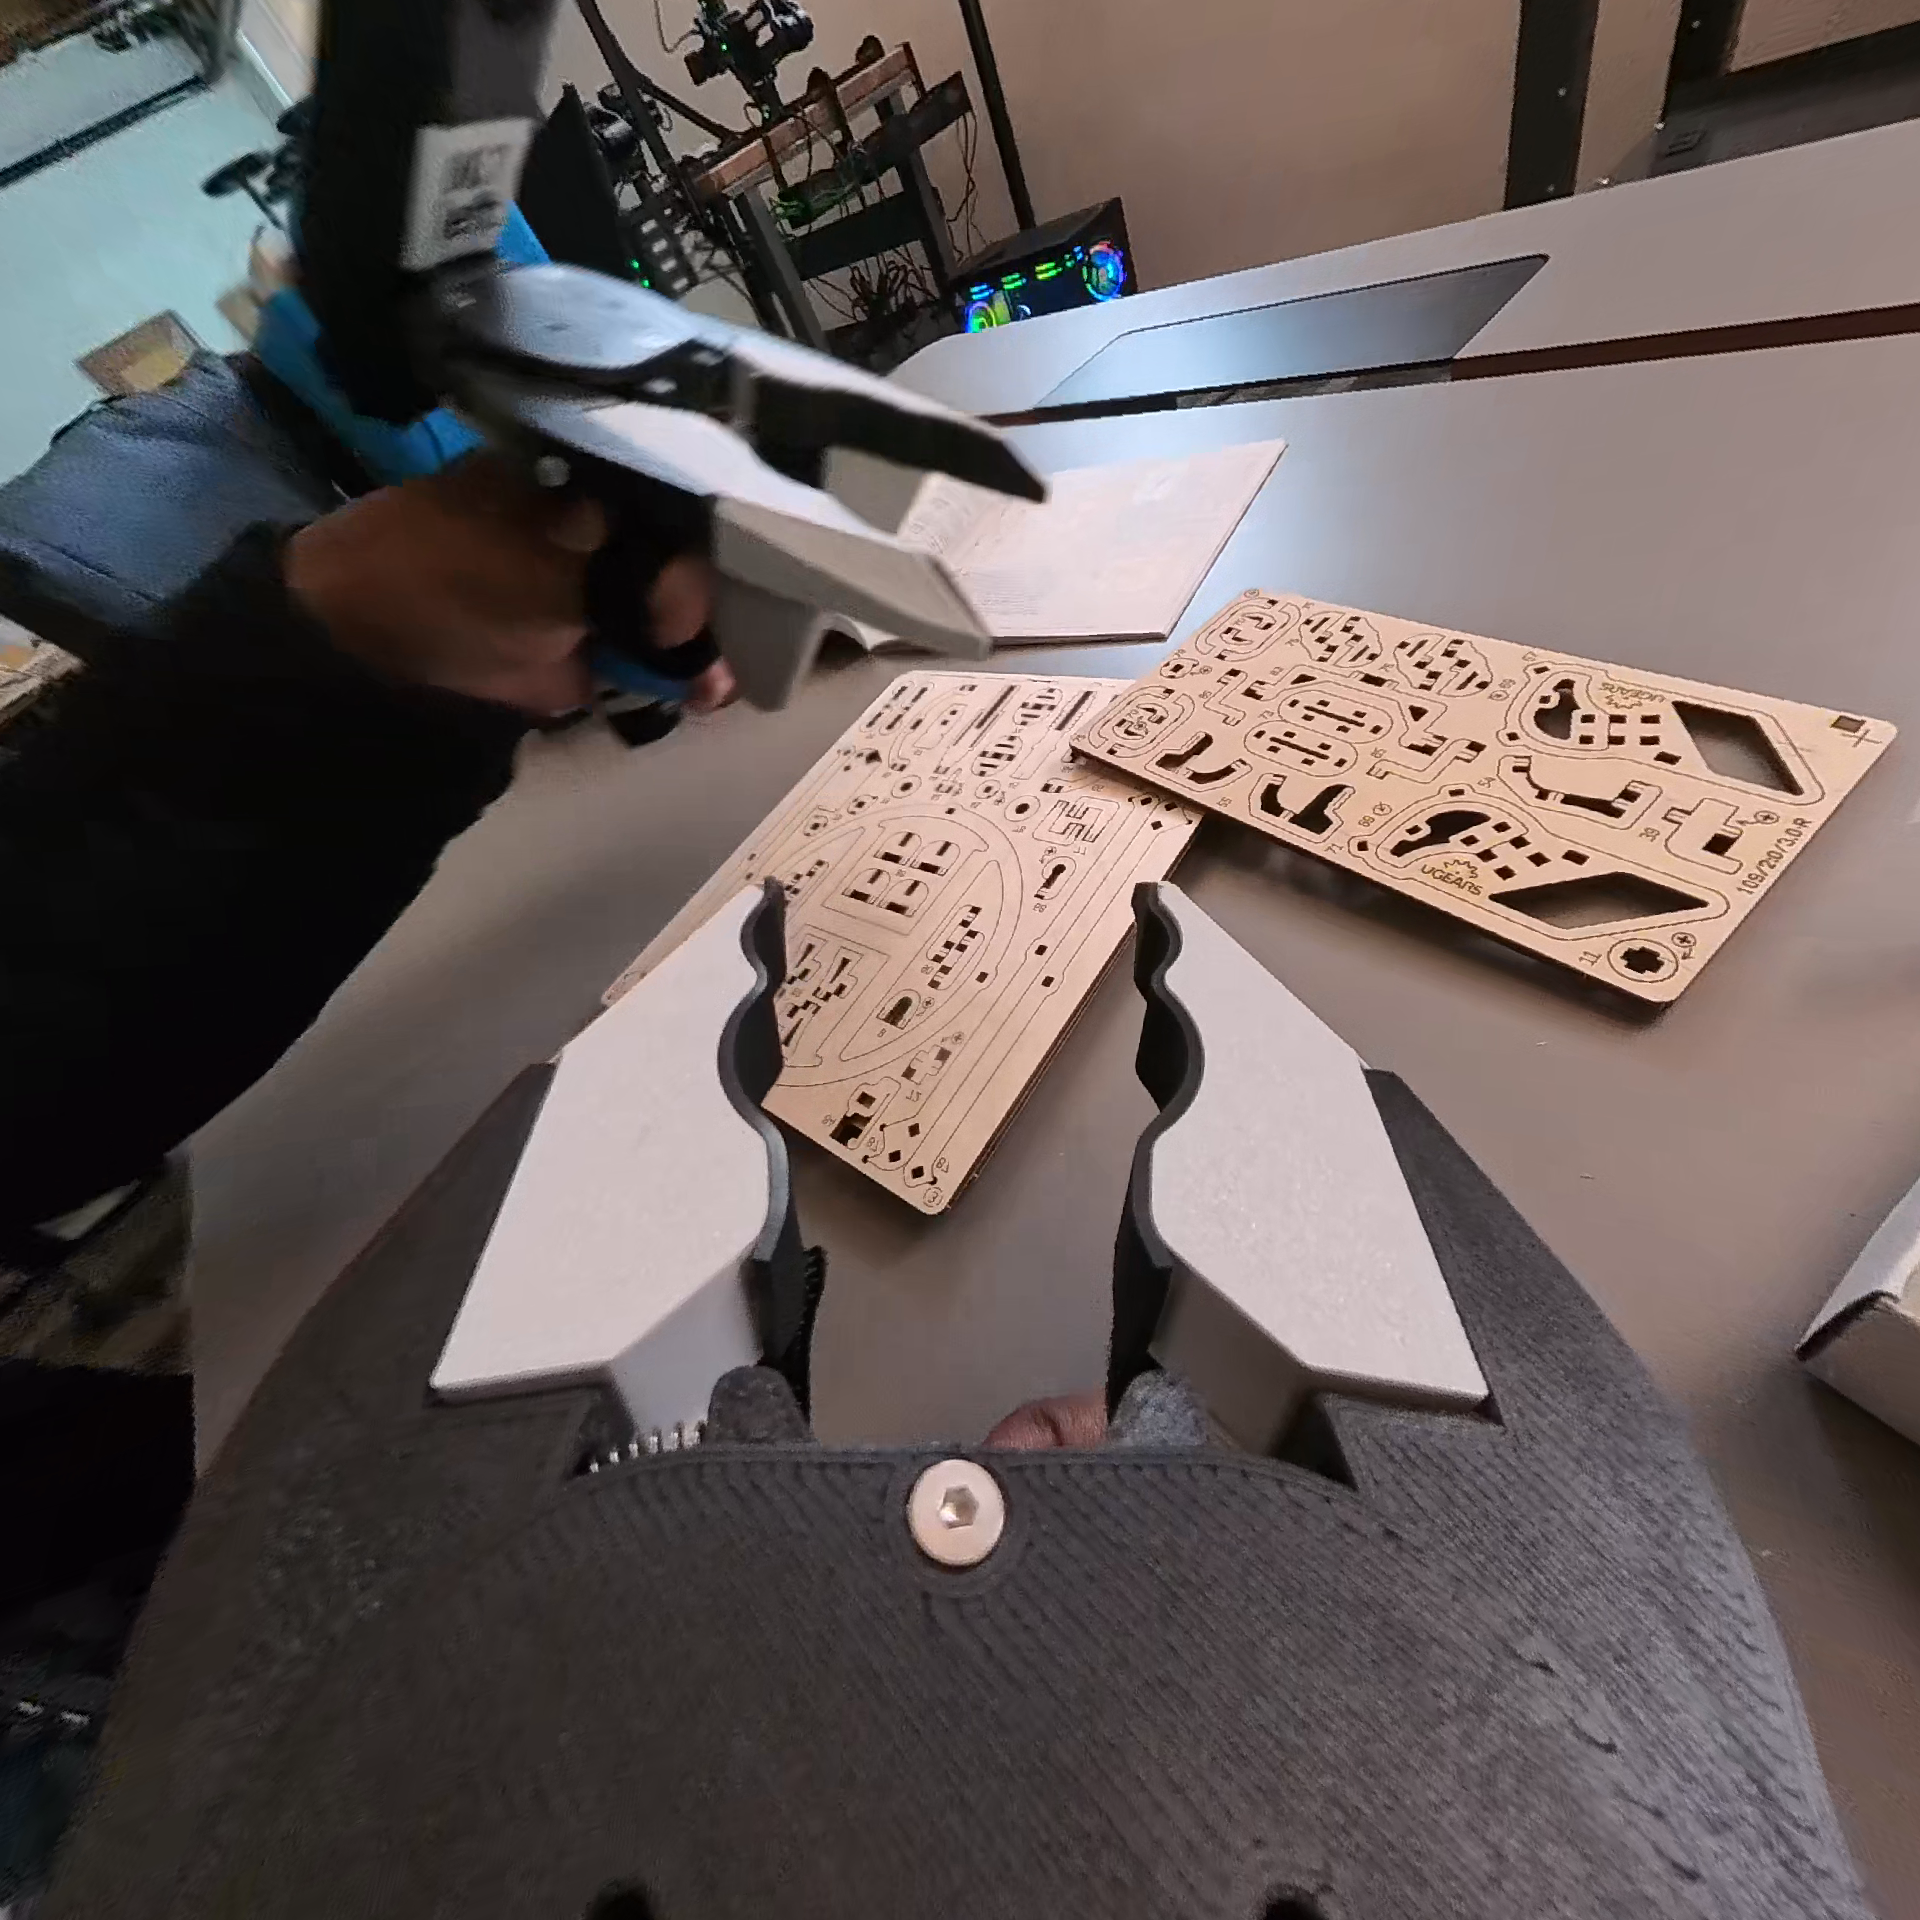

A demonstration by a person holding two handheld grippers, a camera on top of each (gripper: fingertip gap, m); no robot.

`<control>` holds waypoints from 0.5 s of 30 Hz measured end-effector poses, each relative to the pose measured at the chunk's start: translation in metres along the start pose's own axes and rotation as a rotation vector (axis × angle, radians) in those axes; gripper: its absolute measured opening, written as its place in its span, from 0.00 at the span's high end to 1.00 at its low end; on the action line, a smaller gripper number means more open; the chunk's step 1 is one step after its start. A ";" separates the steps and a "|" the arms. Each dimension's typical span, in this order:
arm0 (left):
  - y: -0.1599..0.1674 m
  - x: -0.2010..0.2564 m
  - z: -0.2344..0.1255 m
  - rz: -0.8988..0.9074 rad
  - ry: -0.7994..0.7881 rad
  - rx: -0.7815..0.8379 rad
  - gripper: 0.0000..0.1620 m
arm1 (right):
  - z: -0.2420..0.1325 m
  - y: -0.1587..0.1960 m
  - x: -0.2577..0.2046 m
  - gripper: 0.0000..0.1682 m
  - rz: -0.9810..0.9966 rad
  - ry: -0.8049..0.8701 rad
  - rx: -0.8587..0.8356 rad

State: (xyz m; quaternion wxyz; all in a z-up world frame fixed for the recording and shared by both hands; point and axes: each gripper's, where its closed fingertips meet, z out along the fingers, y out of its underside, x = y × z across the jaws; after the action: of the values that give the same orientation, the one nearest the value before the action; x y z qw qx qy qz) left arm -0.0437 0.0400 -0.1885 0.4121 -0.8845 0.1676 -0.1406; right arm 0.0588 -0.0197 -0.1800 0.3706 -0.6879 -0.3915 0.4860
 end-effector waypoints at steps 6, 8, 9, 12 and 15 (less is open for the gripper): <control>-0.013 -0.009 0.055 0.121 0.099 -0.170 0.23 | -0.002 -0.002 0.001 0.59 0.044 -0.030 0.017; -0.011 -0.012 0.067 0.180 0.104 -0.226 0.20 | -0.002 -0.002 0.001 0.59 0.053 -0.043 0.015; -0.008 -0.013 0.071 0.212 0.109 -0.258 0.18 | -0.002 -0.002 0.000 0.59 0.056 -0.050 0.013; 0.001 -0.011 0.080 0.287 0.138 -0.330 0.16 | -0.002 -0.001 -0.002 0.59 0.061 -0.071 0.008; 0.005 -0.010 0.086 0.336 0.138 -0.375 0.17 | -0.002 -0.001 -0.003 0.59 0.066 -0.087 0.005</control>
State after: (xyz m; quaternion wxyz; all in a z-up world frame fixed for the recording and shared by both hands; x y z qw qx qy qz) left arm -0.0199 0.0994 -0.2474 0.2460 -0.8936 0.3628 -0.0968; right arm 0.0600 -0.0227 -0.1773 0.3385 -0.6777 -0.3833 0.5284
